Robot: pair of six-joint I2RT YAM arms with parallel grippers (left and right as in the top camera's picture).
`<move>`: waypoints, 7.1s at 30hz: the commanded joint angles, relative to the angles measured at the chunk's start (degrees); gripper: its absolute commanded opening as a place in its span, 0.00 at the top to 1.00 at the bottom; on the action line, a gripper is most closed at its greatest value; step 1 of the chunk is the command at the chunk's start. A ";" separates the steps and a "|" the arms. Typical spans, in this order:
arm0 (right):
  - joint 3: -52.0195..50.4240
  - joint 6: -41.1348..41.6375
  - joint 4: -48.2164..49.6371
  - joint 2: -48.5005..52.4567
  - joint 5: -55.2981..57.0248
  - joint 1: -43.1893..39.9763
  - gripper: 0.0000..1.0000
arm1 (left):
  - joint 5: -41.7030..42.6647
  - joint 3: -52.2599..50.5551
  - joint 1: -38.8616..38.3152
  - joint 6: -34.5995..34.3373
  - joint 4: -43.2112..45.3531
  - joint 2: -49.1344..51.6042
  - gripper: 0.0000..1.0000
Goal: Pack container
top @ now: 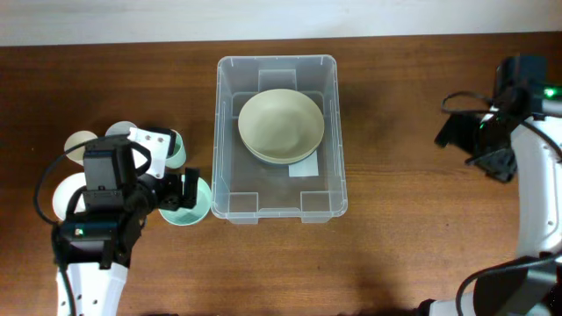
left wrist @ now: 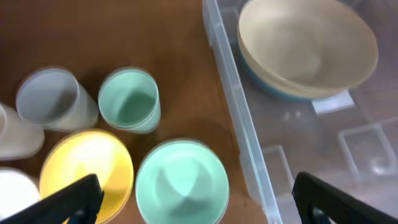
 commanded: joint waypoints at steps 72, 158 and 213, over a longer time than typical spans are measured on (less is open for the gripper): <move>-4.09 -10.51 6.21 0.15 -2.82 5.66 0.01 | -17.18 33.77 -3.28 -7.72 -24.68 22.05 0.31; -4.11 -10.51 6.05 0.17 -2.60 5.66 0.01 | -10.64 30.86 27.34 -31.01 2.32 56.61 0.99; -4.11 -10.49 5.99 0.17 -2.62 5.66 0.01 | 3.54 37.40 -35.56 -13.99 -15.61 53.35 1.00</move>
